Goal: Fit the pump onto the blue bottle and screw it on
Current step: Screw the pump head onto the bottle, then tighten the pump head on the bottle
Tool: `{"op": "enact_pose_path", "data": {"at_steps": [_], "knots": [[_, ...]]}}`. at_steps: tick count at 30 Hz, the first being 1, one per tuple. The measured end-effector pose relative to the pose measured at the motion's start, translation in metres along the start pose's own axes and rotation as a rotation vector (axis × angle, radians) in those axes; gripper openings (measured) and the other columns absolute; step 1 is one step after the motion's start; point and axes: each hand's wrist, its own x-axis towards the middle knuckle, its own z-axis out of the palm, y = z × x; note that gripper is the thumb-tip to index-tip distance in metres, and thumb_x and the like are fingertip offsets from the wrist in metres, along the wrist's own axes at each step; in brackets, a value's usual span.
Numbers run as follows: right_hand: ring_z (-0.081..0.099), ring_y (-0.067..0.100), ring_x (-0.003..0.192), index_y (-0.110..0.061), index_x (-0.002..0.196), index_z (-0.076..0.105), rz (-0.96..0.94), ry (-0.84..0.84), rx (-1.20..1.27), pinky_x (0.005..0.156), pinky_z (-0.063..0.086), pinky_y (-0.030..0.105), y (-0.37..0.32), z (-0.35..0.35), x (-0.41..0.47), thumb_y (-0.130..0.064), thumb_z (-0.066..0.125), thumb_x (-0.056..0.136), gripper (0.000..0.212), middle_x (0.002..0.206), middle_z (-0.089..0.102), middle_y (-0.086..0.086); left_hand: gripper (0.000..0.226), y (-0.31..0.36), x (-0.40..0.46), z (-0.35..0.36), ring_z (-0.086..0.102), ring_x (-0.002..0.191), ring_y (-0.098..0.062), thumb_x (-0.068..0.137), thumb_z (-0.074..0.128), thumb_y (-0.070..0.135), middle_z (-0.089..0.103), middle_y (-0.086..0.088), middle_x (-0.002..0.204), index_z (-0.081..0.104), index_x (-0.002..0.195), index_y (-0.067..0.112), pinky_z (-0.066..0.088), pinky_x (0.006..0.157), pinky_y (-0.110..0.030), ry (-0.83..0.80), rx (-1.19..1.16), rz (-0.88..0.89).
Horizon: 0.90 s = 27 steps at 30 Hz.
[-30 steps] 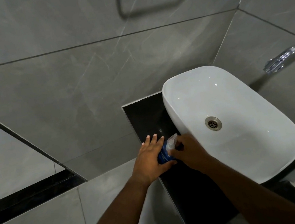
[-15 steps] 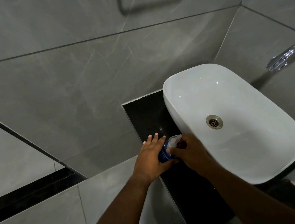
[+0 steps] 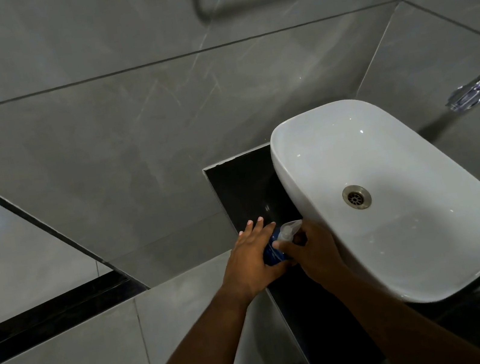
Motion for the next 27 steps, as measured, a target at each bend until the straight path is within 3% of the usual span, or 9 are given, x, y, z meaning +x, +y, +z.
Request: {"op": "enact_pose_path", "data": {"at_steps": [4, 8, 10, 12, 14, 17, 22, 24, 27], "knots": [[0.067, 0.013, 0.098, -0.022, 0.107, 0.06, 0.029, -0.076, 0.124, 0.083, 0.059, 0.032, 0.003, -0.002, 0.0, -0.012, 0.076, 0.076, 0.036, 0.103, 0.068, -0.002, 0.086, -0.001, -0.001, -0.002, 0.006, 0.148, -0.015, 0.074, 0.06, 0.063, 0.021, -0.001, 0.16, 0.03, 0.148, 0.031, 0.003, 0.116, -0.03, -0.009, -0.011, -0.003], [0.066, 0.005, 0.079, 0.001, 0.092, 0.062, 0.005, -0.106, 0.0, 0.06, 0.053, 0.008, 0.006, -0.009, 0.001, -0.01, 0.069, 0.083, 0.016, 0.093, 0.066, 0.004, 0.088, -0.004, 0.001, -0.001, 0.004, 0.148, -0.014, 0.072, 0.061, 0.068, 0.02, 0.002, 0.16, 0.029, 0.147, 0.035, 0.005, 0.117, -0.033, -0.031, -0.012, 0.009], [0.064, 0.002, 0.069, 0.006, 0.086, 0.06, 0.017, -0.1, -0.059, 0.054, 0.049, 0.004, 0.006, -0.011, 0.003, -0.013, 0.07, 0.082, 0.021, 0.086, 0.065, 0.009, 0.089, -0.006, 0.001, -0.001, 0.003, 0.146, -0.011, 0.072, 0.062, 0.069, 0.019, 0.003, 0.16, 0.028, 0.147, 0.036, 0.005, 0.117, -0.033, -0.024, -0.007, 0.011], [0.063, 0.002, 0.067, 0.008, 0.089, 0.06, 0.016, -0.142, -0.076, 0.054, 0.049, 0.004, 0.005, -0.014, 0.005, -0.015, 0.071, 0.082, 0.026, 0.087, 0.066, 0.014, 0.09, -0.009, 0.001, -0.001, 0.002, 0.145, -0.008, 0.07, 0.061, 0.072, 0.02, 0.003, 0.16, 0.028, 0.147, 0.037, 0.005, 0.116, -0.031, -0.017, 0.001, 0.02], [0.061, -0.004, 0.061, 0.004, 0.083, 0.061, 0.009, -0.194, -0.096, 0.05, 0.046, 0.002, 0.003, -0.017, 0.006, -0.015, 0.071, 0.082, 0.022, 0.076, 0.063, 0.005, 0.091, -0.013, 0.0, -0.002, 0.002, 0.146, -0.007, 0.069, 0.059, 0.075, 0.02, 0.004, 0.16, 0.028, 0.147, 0.038, 0.005, 0.116, -0.031, -0.015, 0.007, 0.024], [0.059, -0.01, 0.054, -0.019, 0.063, 0.056, -0.04, -0.257, -0.156, 0.049, 0.043, 0.001, 0.0, -0.016, 0.007, -0.015, 0.068, 0.084, 0.025, 0.063, 0.056, -0.007, 0.091, -0.017, -0.003, -0.002, 0.002, 0.146, -0.008, 0.069, 0.057, 0.078, 0.021, 0.005, 0.16, 0.028, 0.146, 0.04, 0.006, 0.117, -0.034, -0.005, 0.004, 0.012], [0.062, 0.009, 0.066, 0.0, 0.087, 0.057, -0.024, -0.175, -0.208, 0.059, 0.049, 0.018, 0.004, -0.012, 0.009, -0.02, 0.066, 0.085, 0.022, 0.08, 0.063, 0.008, 0.089, -0.011, 0.002, -0.003, 0.003, 0.146, -0.011, 0.07, 0.06, 0.074, 0.023, 0.003, 0.159, 0.033, 0.145, 0.036, 0.009, 0.118, -0.038, 0.005, -0.004, 0.005], [0.063, 0.023, 0.07, -0.003, 0.082, 0.055, 0.004, -0.128, -0.197, 0.064, 0.052, 0.03, 0.006, -0.011, 0.008, -0.018, 0.066, 0.086, 0.019, 0.082, 0.064, 0.015, 0.089, -0.006, 0.005, -0.003, 0.003, 0.147, -0.012, 0.07, 0.063, 0.07, 0.023, 0.001, 0.159, 0.034, 0.145, 0.033, 0.009, 0.118, -0.037, -0.01, 0.001, 0.001], [0.052, 0.005, 0.06, -0.026, 0.066, 0.045, -0.028, -0.049, -0.24, 0.057, 0.042, 0.016, 0.007, -0.007, 0.005, -0.017, 0.065, 0.086, 0.029, 0.067, 0.052, -0.006, 0.087, -0.004, 0.007, -0.005, 0.002, 0.147, -0.014, 0.071, 0.064, 0.068, 0.022, 0.001, 0.16, 0.036, 0.145, 0.032, 0.009, 0.119, -0.039, -0.03, 0.004, 0.002]]}}
